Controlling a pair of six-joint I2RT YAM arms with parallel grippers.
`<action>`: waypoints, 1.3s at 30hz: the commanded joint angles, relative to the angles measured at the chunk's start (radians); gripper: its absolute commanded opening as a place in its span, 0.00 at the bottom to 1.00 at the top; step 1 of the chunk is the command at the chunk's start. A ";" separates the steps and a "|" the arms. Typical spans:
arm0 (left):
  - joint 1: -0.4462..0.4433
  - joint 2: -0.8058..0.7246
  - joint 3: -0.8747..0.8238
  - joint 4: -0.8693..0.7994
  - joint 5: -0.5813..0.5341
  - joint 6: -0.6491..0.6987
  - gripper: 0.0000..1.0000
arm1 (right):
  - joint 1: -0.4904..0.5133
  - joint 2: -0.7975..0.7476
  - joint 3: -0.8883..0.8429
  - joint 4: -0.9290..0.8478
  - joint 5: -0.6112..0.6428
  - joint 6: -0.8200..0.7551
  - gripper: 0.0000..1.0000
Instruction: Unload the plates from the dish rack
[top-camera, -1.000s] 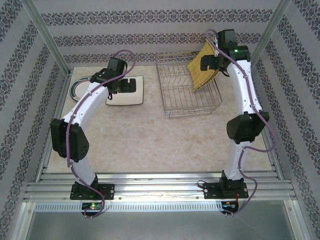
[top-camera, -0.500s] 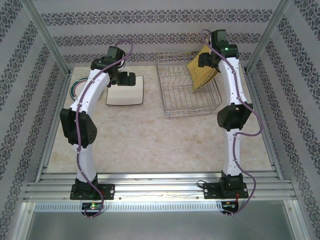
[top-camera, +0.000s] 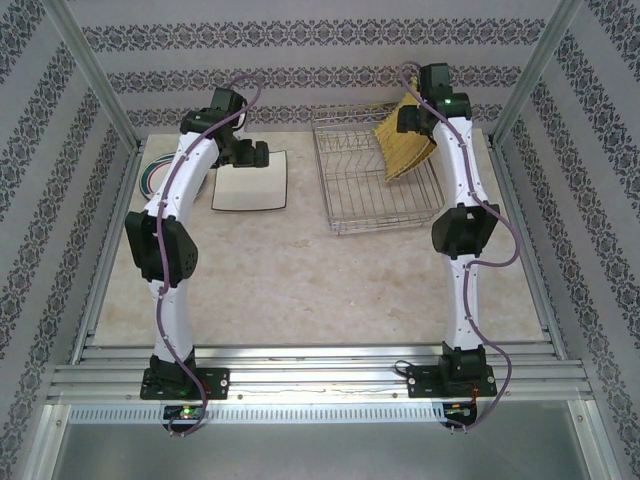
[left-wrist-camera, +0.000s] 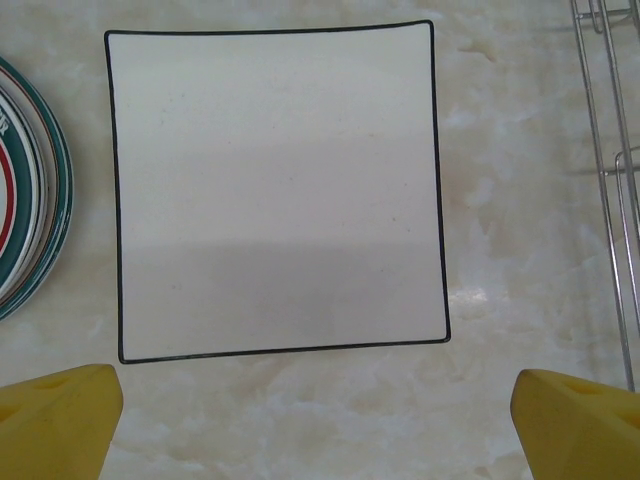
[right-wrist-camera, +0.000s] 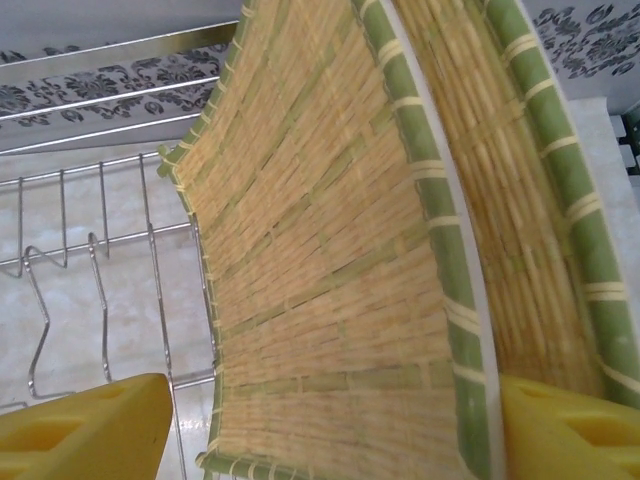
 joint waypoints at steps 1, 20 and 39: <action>0.009 0.028 0.050 -0.057 0.009 0.019 1.00 | -0.006 0.020 0.027 0.024 0.002 0.018 0.76; 0.008 0.020 0.046 -0.058 -0.006 0.008 1.00 | 0.021 0.050 0.028 0.098 0.020 0.086 0.20; 0.009 -0.019 -0.012 -0.031 -0.012 0.001 1.00 | 0.054 0.021 0.023 0.098 0.033 0.092 0.00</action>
